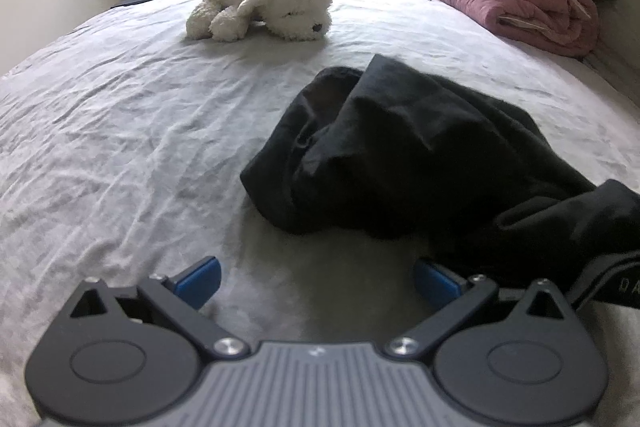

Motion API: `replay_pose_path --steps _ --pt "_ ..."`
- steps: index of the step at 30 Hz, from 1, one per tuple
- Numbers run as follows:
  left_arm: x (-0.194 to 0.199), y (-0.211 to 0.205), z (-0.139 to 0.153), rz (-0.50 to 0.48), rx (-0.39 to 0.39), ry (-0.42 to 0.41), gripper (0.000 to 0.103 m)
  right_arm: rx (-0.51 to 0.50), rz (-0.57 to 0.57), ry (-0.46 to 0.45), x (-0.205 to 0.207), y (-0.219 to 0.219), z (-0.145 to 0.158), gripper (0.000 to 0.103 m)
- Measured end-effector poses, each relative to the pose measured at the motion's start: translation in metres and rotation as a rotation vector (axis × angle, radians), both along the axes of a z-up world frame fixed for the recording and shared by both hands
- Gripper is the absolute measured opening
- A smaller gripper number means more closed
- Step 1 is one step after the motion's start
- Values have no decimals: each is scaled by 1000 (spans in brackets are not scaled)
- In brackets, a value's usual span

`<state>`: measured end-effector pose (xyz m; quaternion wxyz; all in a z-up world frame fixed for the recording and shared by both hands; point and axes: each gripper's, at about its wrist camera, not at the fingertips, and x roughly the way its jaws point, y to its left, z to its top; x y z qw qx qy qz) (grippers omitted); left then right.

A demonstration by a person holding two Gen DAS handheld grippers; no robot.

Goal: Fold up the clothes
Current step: 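Move both open grippers toward the black garment's edges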

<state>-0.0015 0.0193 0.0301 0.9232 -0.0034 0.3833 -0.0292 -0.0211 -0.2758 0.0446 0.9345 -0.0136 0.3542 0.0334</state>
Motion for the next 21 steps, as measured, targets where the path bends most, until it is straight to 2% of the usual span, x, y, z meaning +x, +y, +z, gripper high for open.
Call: replay_pose_path --steps 6,8,11,15,18,19,21 --pt "6 4 9 -28 59 -33 103 -39 66 -67 -4 -3 21 102" --pt "8 6 13 -27 57 -34 103 -34 86 -91 -5 -8 29 100" --pt "10 4 16 -41 34 -33 103 19 121 -120 -6 -19 40 98" --pt "12 -4 18 -71 45 -33 103 116 176 -143 -7 -29 51 97" --pt "14 -10 18 -85 60 -25 103 118 202 -136 -8 -27 54 96" --pt "15 -11 19 -92 65 -24 103 116 211 -134 -8 -27 54 93" --pt "16 -13 20 -102 74 -29 103 179 230 -122 -8 -31 57 86"
